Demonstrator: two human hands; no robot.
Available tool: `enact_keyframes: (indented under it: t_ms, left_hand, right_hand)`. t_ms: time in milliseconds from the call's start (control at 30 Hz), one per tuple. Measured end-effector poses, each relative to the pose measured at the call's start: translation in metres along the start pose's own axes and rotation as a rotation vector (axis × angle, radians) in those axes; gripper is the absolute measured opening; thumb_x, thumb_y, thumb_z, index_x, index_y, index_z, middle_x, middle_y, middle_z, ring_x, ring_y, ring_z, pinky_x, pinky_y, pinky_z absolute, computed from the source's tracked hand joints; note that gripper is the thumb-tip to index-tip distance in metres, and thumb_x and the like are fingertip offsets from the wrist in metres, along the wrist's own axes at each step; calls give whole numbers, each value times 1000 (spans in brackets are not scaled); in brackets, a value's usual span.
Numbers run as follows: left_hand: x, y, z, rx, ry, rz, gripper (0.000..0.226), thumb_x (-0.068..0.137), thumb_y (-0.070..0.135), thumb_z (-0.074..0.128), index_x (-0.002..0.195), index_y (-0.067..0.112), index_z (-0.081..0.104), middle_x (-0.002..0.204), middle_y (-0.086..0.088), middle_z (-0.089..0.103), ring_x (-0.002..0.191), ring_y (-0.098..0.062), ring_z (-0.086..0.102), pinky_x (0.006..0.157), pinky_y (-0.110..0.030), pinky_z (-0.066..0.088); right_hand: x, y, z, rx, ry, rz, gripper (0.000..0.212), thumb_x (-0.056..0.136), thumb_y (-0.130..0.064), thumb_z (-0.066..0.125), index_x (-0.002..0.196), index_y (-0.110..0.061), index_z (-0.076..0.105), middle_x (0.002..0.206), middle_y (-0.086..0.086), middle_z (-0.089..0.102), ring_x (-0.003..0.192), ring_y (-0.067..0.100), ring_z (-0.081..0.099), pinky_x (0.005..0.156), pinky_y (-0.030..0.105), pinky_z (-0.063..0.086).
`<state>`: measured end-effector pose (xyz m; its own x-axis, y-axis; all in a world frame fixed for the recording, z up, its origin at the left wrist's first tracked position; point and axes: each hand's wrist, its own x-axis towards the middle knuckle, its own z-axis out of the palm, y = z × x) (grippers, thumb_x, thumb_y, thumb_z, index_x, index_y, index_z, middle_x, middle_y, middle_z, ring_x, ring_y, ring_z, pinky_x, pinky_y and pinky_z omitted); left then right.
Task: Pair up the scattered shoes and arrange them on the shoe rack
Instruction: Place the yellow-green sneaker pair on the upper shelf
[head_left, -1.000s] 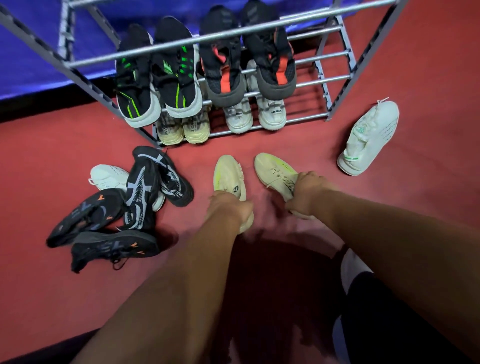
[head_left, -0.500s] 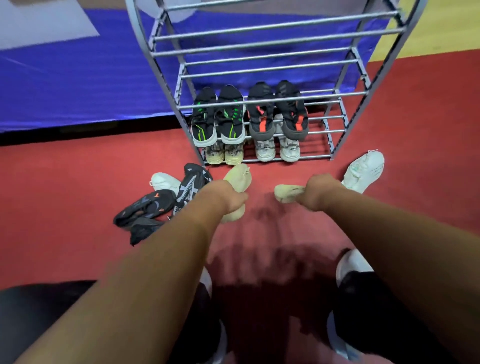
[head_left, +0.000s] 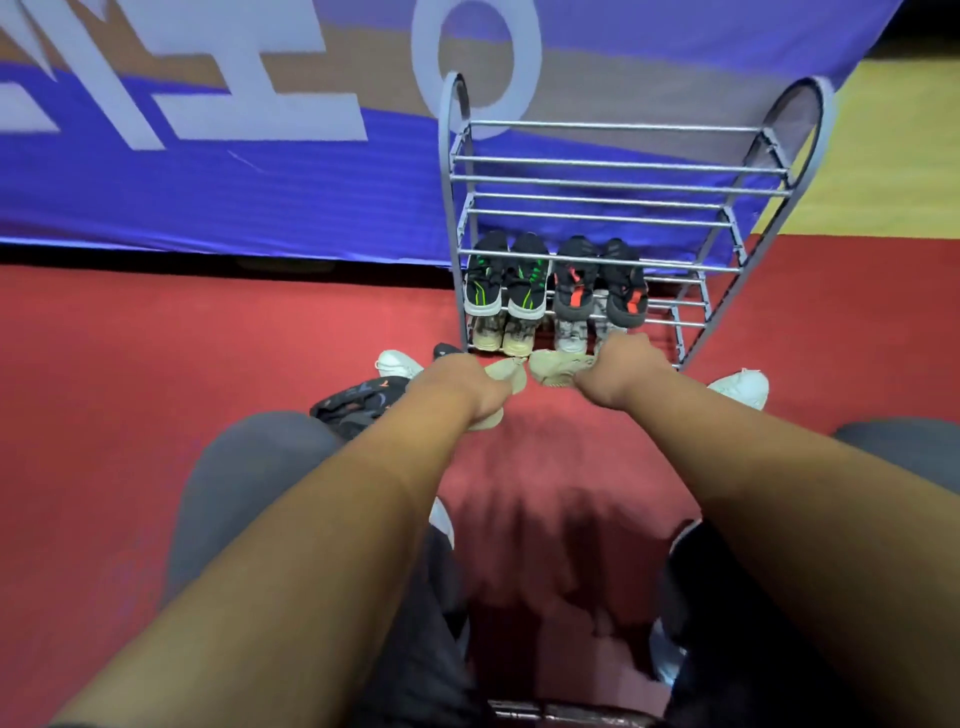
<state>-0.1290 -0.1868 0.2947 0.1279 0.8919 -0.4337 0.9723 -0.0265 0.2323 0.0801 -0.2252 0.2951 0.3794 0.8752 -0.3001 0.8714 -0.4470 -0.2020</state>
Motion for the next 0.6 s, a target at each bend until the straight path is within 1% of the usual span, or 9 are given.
enact_keyframes:
  t_ms: [67,133,167,233,300,367,433,500,600]
  left_hand:
    - [-8,-2,-22,-11,48,8,65,67,71,43,95,17,66,107,-11,69,94,-34,64,82,-37,52]
    - [-12,-1,-43,-9,91,22,61,65,74,39,79,17,57,96,-10,67,84,-34,60,74,-36,48]
    - [-13,0,-52,-2,108,30,63,63,76,37,78,18,55,91,-9,65,81,-33,59,71,-35,46]
    - [-12,6,-72,14,144,37,66,60,76,35,82,18,57,80,-4,60,74,-29,59,67,-35,43]
    - [-7,14,-87,17,160,37,60,62,71,37,81,18,58,74,-1,58,67,-21,56,65,-35,42]
    - [3,25,-97,24,163,39,60,62,69,37,80,16,59,77,-3,61,71,-23,59,65,-35,44]
    - [20,36,-101,27,167,36,69,62,70,33,84,13,64,86,-8,68,81,-30,64,69,-36,49]
    - [45,46,-100,47,190,34,74,67,69,34,96,10,68,97,-12,69,92,-34,64,77,-38,53]
    - [94,58,-89,62,273,1,60,85,58,46,116,10,65,118,-15,60,103,-33,60,85,-40,53]
  right_hand:
    - [-5,-10,-22,8,39,-9,81,82,-58,67,138,-2,49,136,25,53,123,44,56,99,44,51]
    - [-3,-16,-41,36,83,-33,83,83,-59,65,140,-2,46,138,25,50,125,44,54,103,46,49]
    - [-1,-18,-48,61,103,-39,82,84,-59,65,140,-3,46,138,25,49,125,44,53,103,48,49]
    - [6,-19,-61,118,148,-40,77,83,-58,65,136,-4,48,137,24,49,122,45,54,99,48,50]
    - [15,-16,-68,174,180,-32,77,83,-58,68,134,-4,49,137,23,48,120,45,54,97,47,51]
    - [26,-12,-71,219,216,-20,78,83,-57,69,134,-2,49,136,23,48,120,45,54,99,48,50]
    - [42,-7,-69,248,258,-21,70,85,-51,67,130,0,51,132,24,49,117,45,55,100,48,49]
    - [62,-4,-64,272,276,-7,64,88,-48,65,126,1,53,130,23,49,113,45,55,98,47,49]
    - [99,-1,-53,290,270,35,59,91,-45,62,126,1,52,130,22,46,113,46,54,95,47,48]
